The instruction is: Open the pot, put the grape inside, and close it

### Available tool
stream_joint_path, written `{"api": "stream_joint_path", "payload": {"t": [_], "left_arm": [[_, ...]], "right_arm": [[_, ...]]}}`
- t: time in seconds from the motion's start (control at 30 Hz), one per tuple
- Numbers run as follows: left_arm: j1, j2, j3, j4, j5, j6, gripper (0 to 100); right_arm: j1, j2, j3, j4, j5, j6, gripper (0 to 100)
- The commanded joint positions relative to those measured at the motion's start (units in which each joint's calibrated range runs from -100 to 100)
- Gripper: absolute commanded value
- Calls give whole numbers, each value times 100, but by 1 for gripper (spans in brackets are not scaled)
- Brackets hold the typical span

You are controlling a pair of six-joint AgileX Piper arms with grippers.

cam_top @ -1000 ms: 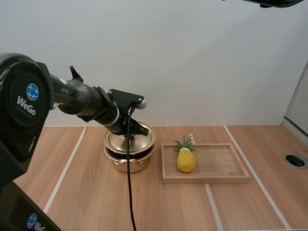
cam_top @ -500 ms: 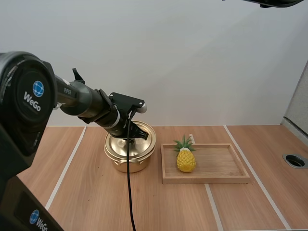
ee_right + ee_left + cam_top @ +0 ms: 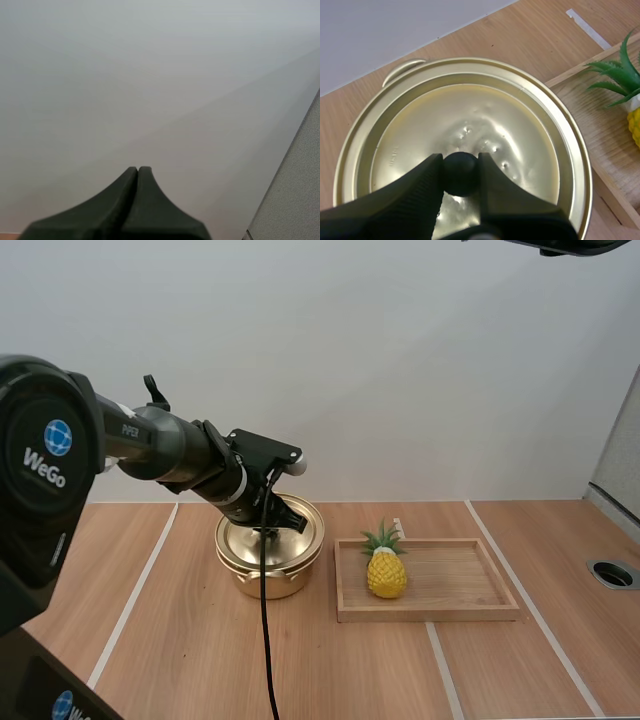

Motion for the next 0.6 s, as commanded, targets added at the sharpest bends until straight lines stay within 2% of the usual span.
{"api": "stream_joint_path", "payload": {"t": [0.0, 0.57], "left_arm": [[-18, -60, 9, 17, 33, -21, 0], [-18, 244, 102, 159, -284, -21, 0]], "right_arm": [[-20, -63, -28, -44, -20, 6, 0], [-20, -74, -28, -43, 34, 6, 0]]}}
